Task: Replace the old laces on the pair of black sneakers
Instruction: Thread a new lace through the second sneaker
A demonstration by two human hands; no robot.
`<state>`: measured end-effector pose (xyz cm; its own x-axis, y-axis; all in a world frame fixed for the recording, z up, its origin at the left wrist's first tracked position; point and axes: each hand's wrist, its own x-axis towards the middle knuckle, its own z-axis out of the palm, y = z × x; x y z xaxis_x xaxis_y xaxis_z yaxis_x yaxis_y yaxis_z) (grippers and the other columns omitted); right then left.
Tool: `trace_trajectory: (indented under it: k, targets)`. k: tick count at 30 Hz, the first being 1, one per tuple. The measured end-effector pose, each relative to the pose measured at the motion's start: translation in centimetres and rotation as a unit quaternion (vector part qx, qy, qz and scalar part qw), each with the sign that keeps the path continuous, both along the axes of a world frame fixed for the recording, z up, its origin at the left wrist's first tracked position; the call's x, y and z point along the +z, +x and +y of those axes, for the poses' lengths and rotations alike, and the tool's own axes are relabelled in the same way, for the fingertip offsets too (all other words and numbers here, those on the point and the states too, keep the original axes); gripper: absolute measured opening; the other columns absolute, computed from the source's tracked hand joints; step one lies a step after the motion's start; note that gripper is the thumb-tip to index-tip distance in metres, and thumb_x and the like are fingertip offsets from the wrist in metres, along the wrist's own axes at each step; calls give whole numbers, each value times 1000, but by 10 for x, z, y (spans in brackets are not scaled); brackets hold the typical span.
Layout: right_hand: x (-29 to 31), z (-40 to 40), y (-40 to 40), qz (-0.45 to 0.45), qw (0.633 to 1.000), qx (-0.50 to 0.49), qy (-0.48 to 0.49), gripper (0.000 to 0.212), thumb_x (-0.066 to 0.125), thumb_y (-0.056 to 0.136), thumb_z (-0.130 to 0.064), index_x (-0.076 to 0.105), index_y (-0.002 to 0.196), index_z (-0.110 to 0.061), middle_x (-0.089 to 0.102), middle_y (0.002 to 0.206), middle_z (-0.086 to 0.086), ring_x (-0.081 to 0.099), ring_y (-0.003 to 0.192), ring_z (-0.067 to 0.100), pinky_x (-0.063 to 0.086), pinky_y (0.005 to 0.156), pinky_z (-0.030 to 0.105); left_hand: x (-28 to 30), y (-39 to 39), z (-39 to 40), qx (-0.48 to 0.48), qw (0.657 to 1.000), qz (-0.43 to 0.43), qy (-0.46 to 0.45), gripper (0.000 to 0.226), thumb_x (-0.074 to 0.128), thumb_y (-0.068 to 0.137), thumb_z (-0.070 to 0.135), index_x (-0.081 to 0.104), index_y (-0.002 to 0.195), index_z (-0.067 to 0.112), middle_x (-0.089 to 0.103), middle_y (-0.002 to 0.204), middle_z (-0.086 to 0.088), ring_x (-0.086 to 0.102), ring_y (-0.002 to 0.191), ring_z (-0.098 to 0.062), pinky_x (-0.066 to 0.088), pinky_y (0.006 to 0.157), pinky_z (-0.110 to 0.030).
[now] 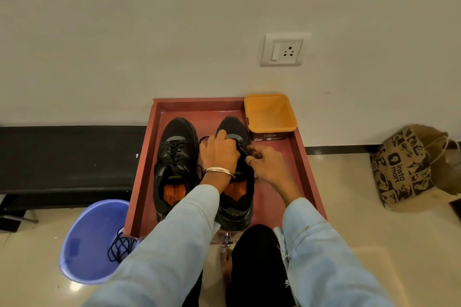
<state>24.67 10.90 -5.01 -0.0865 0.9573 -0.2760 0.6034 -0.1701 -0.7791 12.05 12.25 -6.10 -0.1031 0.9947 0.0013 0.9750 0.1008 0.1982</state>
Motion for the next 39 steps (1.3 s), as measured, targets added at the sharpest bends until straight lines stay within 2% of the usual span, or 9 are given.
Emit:
trace_trajectory:
  k: [6, 10, 16, 20, 25, 28, 31, 36, 39]
  targets:
    - [-5, 3, 0, 11, 999, 2, -32, 29, 64, 87, -18, 68, 116, -14, 71, 101, 8, 68, 92, 25, 57, 81, 46, -10, -8, 3, 41, 981, -188, -7, 15, 62, 83, 24, 75, 84, 17, 60, 98, -7, 60, 86, -26, 48, 65, -33]
    - [-10, 7, 4, 34, 998, -3, -55, 28, 67, 85, -16, 69, 114, -15, 72, 96, 8, 70, 86, 25, 59, 74, 47, -14, -9, 5, 30, 979, -202, -20, 13, 64, 79, 23, 74, 73, 17, 64, 86, -5, 63, 77, -25, 53, 62, -35]
    - [-13, 8, 3, 35, 998, 3, -56, 26, 66, 86, -14, 71, 111, -17, 72, 92, 8, 71, 81, 25, 60, 70, 45, -8, -5, 8, 37, 993, -109, -37, 18, 61, 85, 34, 73, 93, 23, 54, 112, -1, 57, 100, -27, 49, 81, -44]
    - [-14, 9, 4, 45, 997, 7, -60, 24, 66, 86, -12, 72, 109, -16, 72, 92, 11, 72, 79, 27, 60, 68, 45, -17, -11, 7, 49, 976, -209, -32, 14, 63, 82, 30, 75, 83, 26, 64, 99, 0, 63, 89, -23, 53, 72, -37]
    - [-16, 14, 3, 3, 998, 46, -50, 19, 66, 84, -17, 74, 101, -18, 72, 89, 11, 71, 80, 27, 60, 71, 46, -24, -17, 7, 50, 951, -302, -35, 12, 69, 82, 22, 77, 91, 19, 65, 101, -3, 59, 97, -19, 48, 87, -34]
    - [-13, 14, -1, -73, 993, 89, -13, 22, 66, 84, -23, 72, 98, -7, 70, 83, 14, 67, 79, 28, 56, 75, 46, -24, -17, 6, 45, 944, -325, -29, 14, 69, 82, 16, 77, 93, 13, 68, 99, -6, 60, 98, -20, 46, 87, -29]
    - [-14, 15, -2, -107, 988, 107, 5, 29, 66, 83, -27, 70, 97, -1, 69, 82, 17, 64, 77, 28, 51, 70, 41, -26, -15, 7, 80, 933, -347, -42, 14, 69, 83, 14, 76, 95, 12, 66, 104, -8, 59, 101, -22, 43, 90, -27]
    - [-16, 13, 5, 61, 995, 59, -59, 26, 67, 88, -34, 76, 97, -11, 71, 83, 9, 64, 74, 21, 48, 68, 31, -25, -9, 12, 137, 914, -374, -77, 12, 65, 87, 16, 76, 92, 12, 72, 97, -5, 64, 96, -21, 48, 86, -28]
    - [-25, 17, -3, 70, 996, -58, 13, 22, 68, 87, -33, 76, 87, -13, 72, 79, 3, 65, 74, 17, 51, 70, 34, -22, -10, 8, 112, 921, -365, -73, 15, 64, 88, 19, 75, 95, 13, 72, 97, -4, 64, 96, -20, 47, 86, -30]
